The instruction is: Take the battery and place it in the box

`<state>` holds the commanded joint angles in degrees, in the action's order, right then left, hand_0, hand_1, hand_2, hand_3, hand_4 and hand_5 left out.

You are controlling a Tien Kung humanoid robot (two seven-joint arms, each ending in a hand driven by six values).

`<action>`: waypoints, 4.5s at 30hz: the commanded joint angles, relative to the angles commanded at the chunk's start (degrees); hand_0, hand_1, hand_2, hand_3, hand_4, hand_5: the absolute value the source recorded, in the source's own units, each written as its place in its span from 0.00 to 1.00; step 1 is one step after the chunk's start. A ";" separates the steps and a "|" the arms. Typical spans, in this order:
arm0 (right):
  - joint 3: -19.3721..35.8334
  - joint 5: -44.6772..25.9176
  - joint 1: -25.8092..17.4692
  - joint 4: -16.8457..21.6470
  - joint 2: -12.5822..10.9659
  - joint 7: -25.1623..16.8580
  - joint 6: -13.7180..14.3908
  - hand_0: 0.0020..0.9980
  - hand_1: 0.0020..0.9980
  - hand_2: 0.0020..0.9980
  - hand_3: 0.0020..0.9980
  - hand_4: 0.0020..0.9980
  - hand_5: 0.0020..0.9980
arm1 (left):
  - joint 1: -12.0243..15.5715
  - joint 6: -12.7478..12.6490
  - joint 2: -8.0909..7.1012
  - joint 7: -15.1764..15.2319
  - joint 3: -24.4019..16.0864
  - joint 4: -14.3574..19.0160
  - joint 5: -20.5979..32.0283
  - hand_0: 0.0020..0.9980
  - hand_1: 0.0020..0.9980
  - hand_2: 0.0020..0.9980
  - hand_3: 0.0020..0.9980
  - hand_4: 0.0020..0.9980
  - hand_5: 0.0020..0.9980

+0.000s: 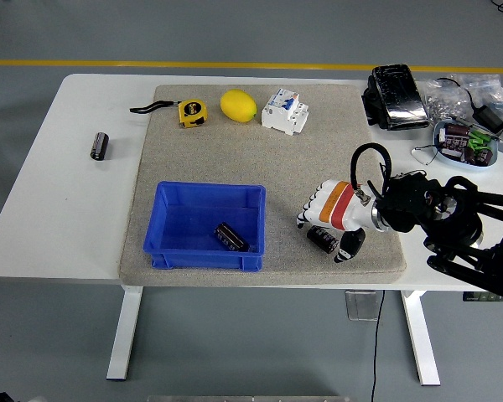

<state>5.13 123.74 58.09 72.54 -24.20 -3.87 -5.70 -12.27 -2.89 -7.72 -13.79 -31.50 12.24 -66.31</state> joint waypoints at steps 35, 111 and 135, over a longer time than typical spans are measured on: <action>-0.52 1.73 0.13 0.56 -0.50 -0.52 -1.76 0.56 0.60 0.68 0.71 0.92 0.19 | -0.24 0.08 0.02 0.18 0.13 0.10 -0.20 0.74 0.73 0.79 0.63 0.63 0.51; 4.81 -8.20 -6.83 -1.42 -2.27 5.10 7.46 0.55 0.63 0.71 0.72 0.98 0.21 | -0.81 1.09 -0.45 -0.02 0.14 0.48 -1.70 0.74 0.73 0.79 0.62 0.63 0.51; 6.26 -9.33 -7.35 0.44 -2.21 9.03 14.68 0.55 0.62 0.70 0.68 0.94 0.24 | -0.75 1.37 -0.51 0.16 0.64 0.67 -1.39 0.74 0.73 0.80 0.62 0.62 0.51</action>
<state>11.39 114.40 50.74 72.98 -26.41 5.16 8.98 -13.02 -1.52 -8.23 -13.63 -30.86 12.91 -67.70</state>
